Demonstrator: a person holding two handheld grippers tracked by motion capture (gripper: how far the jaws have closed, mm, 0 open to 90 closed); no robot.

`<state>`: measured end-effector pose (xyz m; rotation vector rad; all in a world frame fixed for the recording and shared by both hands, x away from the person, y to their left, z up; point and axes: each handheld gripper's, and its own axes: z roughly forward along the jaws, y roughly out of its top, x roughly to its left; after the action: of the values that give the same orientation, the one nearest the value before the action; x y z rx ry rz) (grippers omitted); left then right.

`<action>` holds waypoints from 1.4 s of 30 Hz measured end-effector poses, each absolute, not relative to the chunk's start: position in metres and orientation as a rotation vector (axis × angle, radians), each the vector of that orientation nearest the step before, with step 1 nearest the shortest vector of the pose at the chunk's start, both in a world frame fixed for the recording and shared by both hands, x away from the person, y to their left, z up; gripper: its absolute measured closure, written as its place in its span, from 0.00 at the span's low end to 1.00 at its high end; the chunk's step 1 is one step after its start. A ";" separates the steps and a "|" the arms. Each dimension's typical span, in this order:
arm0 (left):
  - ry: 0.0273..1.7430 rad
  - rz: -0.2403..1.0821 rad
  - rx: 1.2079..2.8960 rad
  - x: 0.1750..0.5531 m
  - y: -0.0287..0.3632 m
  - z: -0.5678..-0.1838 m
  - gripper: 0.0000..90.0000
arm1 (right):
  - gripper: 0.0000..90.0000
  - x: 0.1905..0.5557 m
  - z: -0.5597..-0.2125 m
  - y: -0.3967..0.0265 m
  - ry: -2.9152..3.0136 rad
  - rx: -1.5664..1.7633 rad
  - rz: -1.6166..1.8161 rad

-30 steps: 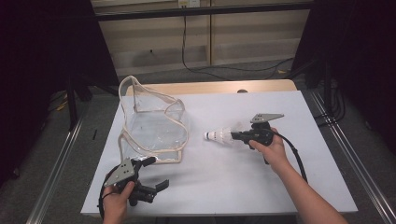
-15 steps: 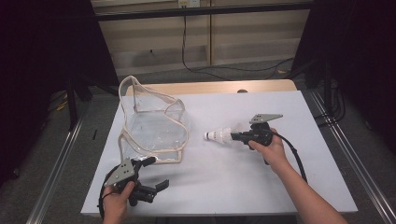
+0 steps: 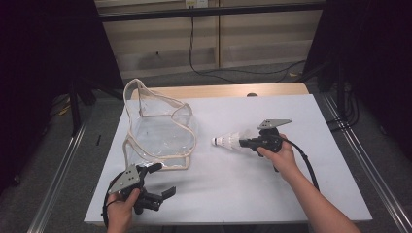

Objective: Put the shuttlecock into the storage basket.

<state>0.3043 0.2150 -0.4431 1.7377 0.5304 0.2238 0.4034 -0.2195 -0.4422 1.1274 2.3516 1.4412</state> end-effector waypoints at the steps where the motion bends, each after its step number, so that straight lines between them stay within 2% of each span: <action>1: 0.532 0.222 1.736 0.304 0.215 -0.443 0.01 | 1.00 0.403 -0.442 -0.219 2.352 1.128 1.443; 8: 0.530 0.223 1.737 0.304 0.215 -0.443 0.01 | 0.99 0.403 -0.443 -0.219 2.359 1.139 1.431; 16: 0.532 0.226 1.736 0.304 0.216 -0.443 0.01 | 0.86 0.403 -0.447 -0.220 2.394 1.160 1.356; 24: 0.530 0.227 1.736 0.304 0.216 -0.443 0.01 | 0.82 0.399 -0.444 -0.226 2.411 1.149 1.280; 27: 0.531 0.227 1.738 0.304 0.215 -0.443 0.01 | 0.85 0.398 -0.443 -0.228 2.427 1.138 1.242; 30: 0.531 0.226 1.738 0.304 0.215 -0.442 0.01 | 0.95 0.397 -0.444 -0.228 2.449 1.131 1.237; 32: 0.532 0.225 1.737 0.304 0.215 -0.443 0.01 | 0.99 0.397 -0.445 -0.227 2.458 1.125 1.244; 42: 0.530 0.227 1.738 0.304 0.215 -0.443 0.01 | 1.00 0.398 -0.443 -0.224 2.434 1.118 1.318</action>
<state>0.3042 0.2150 -0.4427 1.7381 0.5299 0.2267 0.3978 -0.2241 -0.4428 1.1176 2.4344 1.3180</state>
